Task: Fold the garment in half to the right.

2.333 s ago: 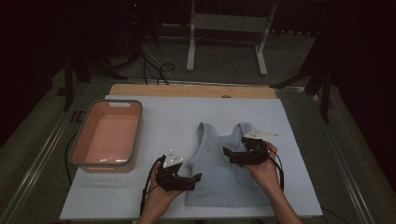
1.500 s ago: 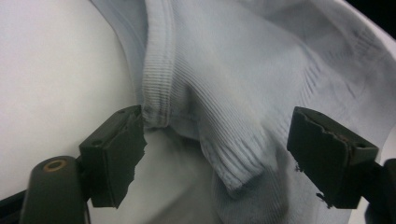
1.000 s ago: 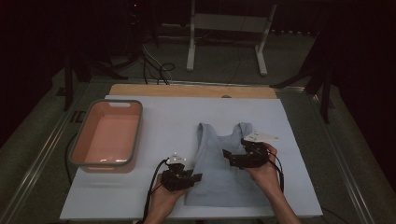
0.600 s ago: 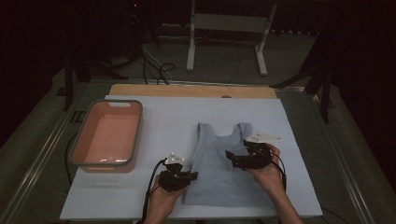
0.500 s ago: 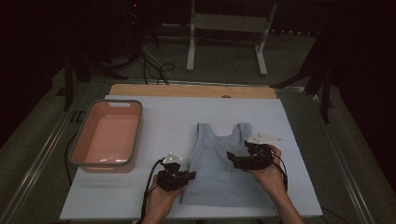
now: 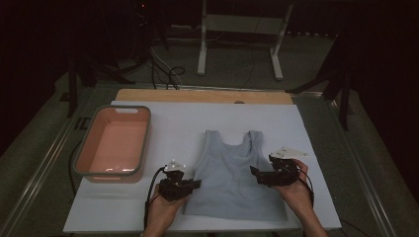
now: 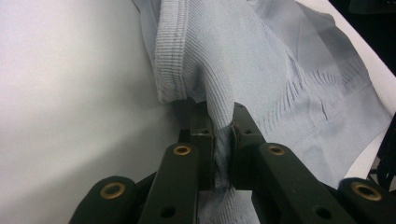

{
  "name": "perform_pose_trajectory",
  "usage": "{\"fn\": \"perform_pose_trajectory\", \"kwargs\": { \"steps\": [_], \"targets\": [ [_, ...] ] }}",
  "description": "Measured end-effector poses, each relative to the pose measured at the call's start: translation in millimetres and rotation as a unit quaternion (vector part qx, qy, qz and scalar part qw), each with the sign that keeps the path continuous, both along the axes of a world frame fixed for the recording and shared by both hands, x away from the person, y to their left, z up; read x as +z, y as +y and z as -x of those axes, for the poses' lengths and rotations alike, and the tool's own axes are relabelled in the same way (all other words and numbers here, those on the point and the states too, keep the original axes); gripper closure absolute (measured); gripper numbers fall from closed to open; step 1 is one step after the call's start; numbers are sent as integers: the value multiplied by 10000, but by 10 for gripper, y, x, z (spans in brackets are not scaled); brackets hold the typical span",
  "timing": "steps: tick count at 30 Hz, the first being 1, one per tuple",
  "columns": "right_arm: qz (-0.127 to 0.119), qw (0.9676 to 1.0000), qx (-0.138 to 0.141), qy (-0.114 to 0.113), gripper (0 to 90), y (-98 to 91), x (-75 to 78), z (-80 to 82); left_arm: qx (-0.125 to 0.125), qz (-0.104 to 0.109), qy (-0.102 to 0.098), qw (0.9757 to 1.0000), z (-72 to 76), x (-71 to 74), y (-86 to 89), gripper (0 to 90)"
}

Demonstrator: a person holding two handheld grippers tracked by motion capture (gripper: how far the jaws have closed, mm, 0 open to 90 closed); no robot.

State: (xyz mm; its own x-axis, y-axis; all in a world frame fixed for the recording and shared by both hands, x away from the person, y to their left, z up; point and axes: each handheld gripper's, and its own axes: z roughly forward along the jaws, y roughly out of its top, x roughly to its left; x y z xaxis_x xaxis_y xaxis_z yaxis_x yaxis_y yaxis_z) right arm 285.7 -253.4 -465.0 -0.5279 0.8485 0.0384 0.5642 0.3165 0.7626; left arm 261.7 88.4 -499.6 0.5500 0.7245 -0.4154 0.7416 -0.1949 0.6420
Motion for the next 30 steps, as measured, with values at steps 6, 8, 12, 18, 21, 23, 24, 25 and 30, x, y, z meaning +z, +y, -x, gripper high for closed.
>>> {"fn": "perform_pose_trajectory", "kwargs": {
  "steps": [6,8,12,18,21,23,24,25,30],
  "targets": [
    [60,10000,-46,58,159,-104,-55,51,30,48,46,10000,1,11,81,837],
    [85,9999,-107,66,168,-134,-73,58,33,38,76,10000,10,5,104,837],
    [103,9997,-162,117,180,-179,-104,65,41,56,105,9999,34,3,136,836],
    [140,9995,-226,163,215,-204,-133,72,31,68,87,9999,38,27,129,835],
    [141,9996,-207,143,218,-187,-120,89,34,95,89,9999,37,33,126,835],
    [122,9998,-150,111,220,-143,-104,106,5,104,75,9999,40,53,120,834],
    [128,9998,-118,96,220,-135,-105,106,-1,113,72,9999,43,63,117,834],
    [135,9998,-113,98,221,-118,-106,108,3,124,52,9999,45,71,113,833],
    [181,9998,-5,93,238,-58,-113,116,-84,161,-21,9998,54,116,91,832]
  ]
}}
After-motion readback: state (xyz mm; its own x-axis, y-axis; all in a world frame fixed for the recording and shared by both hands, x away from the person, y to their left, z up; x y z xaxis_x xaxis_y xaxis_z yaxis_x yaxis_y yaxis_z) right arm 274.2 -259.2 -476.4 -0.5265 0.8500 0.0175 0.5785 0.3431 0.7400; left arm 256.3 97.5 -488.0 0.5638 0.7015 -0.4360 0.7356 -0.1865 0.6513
